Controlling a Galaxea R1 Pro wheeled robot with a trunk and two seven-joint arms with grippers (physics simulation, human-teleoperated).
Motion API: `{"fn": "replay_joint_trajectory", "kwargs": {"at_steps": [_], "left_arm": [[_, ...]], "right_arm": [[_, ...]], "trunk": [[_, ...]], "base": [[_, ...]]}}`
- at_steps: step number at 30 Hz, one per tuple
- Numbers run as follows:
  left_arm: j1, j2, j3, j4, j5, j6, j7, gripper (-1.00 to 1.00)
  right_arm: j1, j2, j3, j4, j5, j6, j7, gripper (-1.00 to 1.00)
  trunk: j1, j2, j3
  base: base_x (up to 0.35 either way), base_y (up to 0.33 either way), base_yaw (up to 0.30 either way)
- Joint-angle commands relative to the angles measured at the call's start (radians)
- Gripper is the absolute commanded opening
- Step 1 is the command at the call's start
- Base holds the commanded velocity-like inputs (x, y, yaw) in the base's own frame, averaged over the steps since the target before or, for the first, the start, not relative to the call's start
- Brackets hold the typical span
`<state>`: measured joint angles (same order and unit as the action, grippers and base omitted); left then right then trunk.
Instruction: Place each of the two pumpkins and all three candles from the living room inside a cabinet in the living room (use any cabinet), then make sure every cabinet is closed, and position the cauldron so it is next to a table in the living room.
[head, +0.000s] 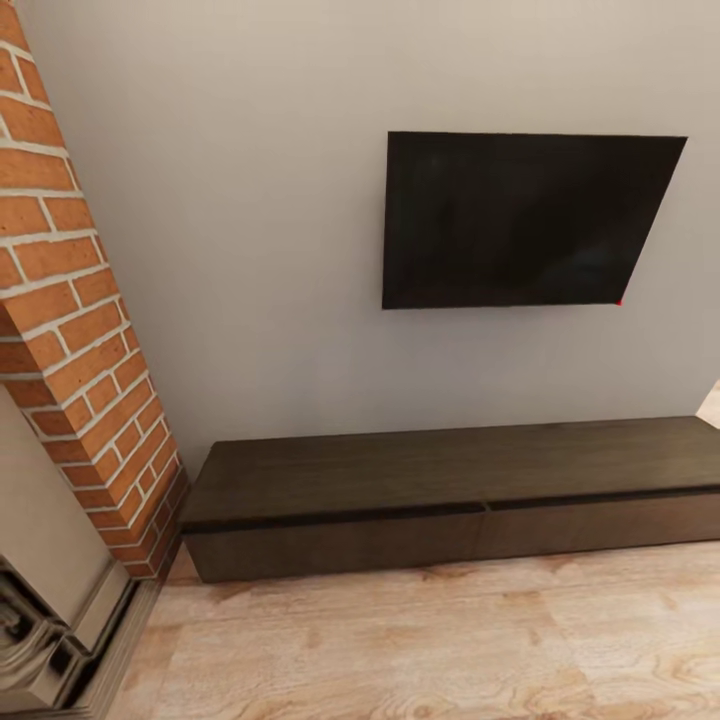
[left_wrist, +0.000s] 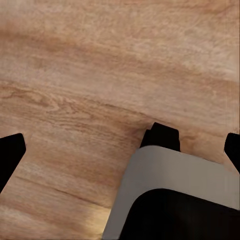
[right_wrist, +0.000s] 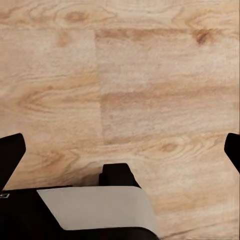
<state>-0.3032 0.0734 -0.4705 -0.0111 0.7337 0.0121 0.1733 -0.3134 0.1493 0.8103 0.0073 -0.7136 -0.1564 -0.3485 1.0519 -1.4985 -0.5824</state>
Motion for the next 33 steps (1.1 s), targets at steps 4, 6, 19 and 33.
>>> {"fn": "replay_joint_trajectory", "kwargs": {"at_steps": [4, 6, 19, 33], "left_arm": [[0.014, 0.001, -0.008, -0.001, 0.007, -0.001, 0.003, 1.00], [0.023, 0.005, -0.009, -0.001, 0.007, -0.002, 0.003, 1.00], [0.044, 0.010, -0.019, -0.001, -0.030, -0.015, 0.005, 1.00], [0.044, 0.008, -0.015, -0.001, -0.024, -0.014, 0.003, 1.00]], "right_arm": [[0.009, 0.000, 0.009, 0.006, -0.011, -0.003, 0.005, 1.00], [0.010, 0.000, 0.009, 0.017, -0.009, -0.006, 0.007, 1.00], [0.011, -0.007, 0.015, 0.024, 0.000, 0.028, 0.042, 1.00], [0.011, -0.118, 0.010, 0.026, -0.014, 0.053, 0.032, 1.00]], "trunk": [[-0.016, 0.028, 0.012], [-0.023, 0.042, 0.018], [-0.039, 0.070, 0.031], [-0.039, 0.070, 0.031]], "base": [[0.000, 0.000, 0.000], [0.000, 0.000, 0.000], [0.000, 0.000, 0.000], [0.000, 0.000, 0.000]]}}
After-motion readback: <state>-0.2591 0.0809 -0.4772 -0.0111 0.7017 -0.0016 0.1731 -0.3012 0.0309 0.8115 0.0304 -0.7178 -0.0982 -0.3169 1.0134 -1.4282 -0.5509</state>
